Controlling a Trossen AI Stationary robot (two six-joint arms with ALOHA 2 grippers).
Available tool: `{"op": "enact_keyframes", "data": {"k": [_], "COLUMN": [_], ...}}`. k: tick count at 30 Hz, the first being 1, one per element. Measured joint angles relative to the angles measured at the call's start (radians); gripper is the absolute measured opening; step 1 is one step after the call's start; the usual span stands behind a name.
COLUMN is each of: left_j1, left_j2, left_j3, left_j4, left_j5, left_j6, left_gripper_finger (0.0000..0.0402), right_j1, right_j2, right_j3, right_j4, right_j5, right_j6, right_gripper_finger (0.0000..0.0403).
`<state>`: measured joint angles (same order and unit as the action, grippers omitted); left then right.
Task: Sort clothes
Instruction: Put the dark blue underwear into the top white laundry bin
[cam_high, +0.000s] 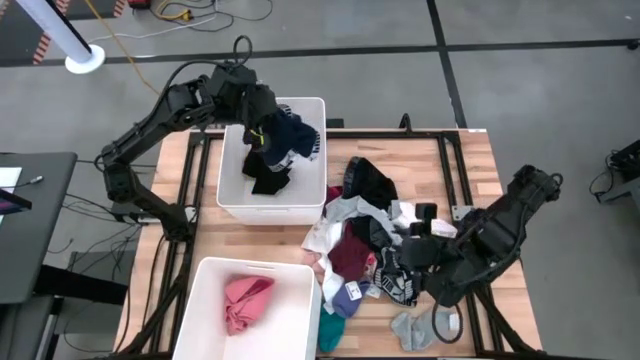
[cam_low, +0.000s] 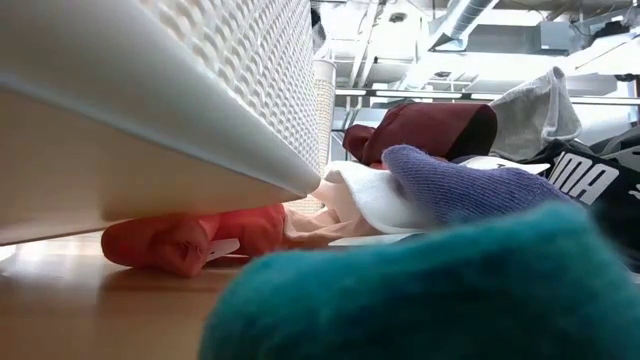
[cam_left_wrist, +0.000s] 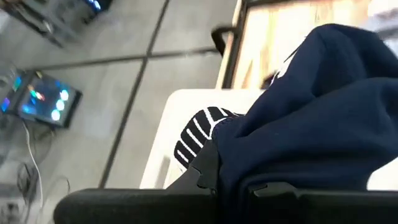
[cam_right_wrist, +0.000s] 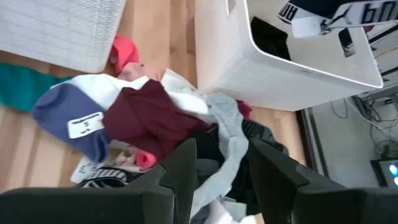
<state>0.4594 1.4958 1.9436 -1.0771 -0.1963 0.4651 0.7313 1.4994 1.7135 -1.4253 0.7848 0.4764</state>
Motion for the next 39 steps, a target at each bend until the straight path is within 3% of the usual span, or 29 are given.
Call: {"op": "enact_keyframes", "data": {"k": [13, 28, 39], "left_j1": [0.063, 0.11, 0.11], "left_j2": [0.022, 0.03, 0.029], "left_j3": [-0.154, -0.332, -0.344], "left_j4": [-0.055, -0.06, -0.029], "left_j5": [0.009, 0.016, 0.064], "left_j6": [-0.021, -0.024, -0.033], "left_gripper_finger": [0.0001, 0.0008, 0.0068], "right_j1": [0.077, 0.064, -0.013], "right_j2": [0.0, 0.0, 0.0], "right_j3": [-0.071, -0.339, -0.592], "right_j4": [0.081, 0.416, 0.837], "right_j5": [0.0, -0.002, -0.059], "right_j6": [0.047, -0.043, -0.198], "right_gripper_finger": [0.0159, 0.0159, 0.0159]}}
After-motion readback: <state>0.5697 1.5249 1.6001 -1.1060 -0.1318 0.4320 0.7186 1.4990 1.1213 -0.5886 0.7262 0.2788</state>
